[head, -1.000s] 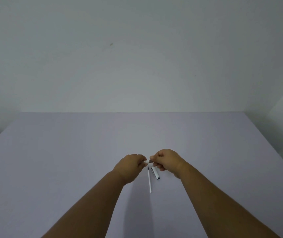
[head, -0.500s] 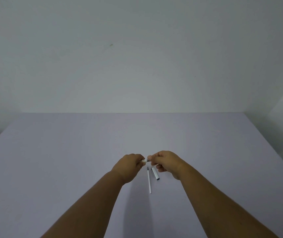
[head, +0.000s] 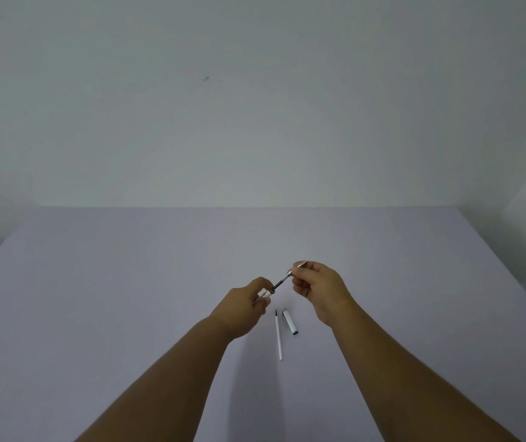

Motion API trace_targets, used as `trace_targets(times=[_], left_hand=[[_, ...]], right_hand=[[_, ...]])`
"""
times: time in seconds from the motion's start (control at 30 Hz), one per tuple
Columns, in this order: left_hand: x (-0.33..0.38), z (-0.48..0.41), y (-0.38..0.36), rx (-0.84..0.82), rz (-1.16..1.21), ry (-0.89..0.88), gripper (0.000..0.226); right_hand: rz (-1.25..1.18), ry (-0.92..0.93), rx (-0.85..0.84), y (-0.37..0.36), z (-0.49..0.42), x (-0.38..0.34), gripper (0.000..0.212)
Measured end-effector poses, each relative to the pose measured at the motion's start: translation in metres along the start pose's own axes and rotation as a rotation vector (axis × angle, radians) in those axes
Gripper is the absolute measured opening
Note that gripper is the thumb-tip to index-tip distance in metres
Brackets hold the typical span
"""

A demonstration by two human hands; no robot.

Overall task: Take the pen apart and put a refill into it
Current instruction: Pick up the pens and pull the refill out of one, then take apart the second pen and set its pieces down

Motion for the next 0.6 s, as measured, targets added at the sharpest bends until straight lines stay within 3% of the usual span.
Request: trace_targets(times=[0.07,0.13,0.27,0.33,0.6], left_hand=[[-0.006,0.000,-0.002,-0.001,0.045,0.039,0.018],[-0.009,0.002,-0.004,0.006,0.068,0.068,0.017],[-0.023,-0.004,-0.019,0.013,0.135,0.136,0.013],[-0.027,-0.005,-0.027,0.018,0.167,0.154,0.011],[-0.049,-0.014,-0.046,0.000,0.204,0.208,0.009]], right_hand=[[-0.047,0.041,0.093,0.003,-0.007,-0.003,0.010],[0.084,0.062,0.173,0.010,-0.011,-0.001,0.013],[0.996,-0.024,0.239,0.021,-0.032,0.030,0.015],[1.241,-0.022,0.230,0.023,-0.037,0.046,0.016],[1.235,-0.017,0.317,0.034,-0.058,0.076,0.012]])
Point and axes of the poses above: each hand's wrist, its own z-axis away from the middle knuckle, its own y-axis out of the back of the hand, x = y × z, the point moved 1 cm from there along -z, towards the middle knuckle, and after that the axes turned 9 degrees about -y, right-handed, at the moved point
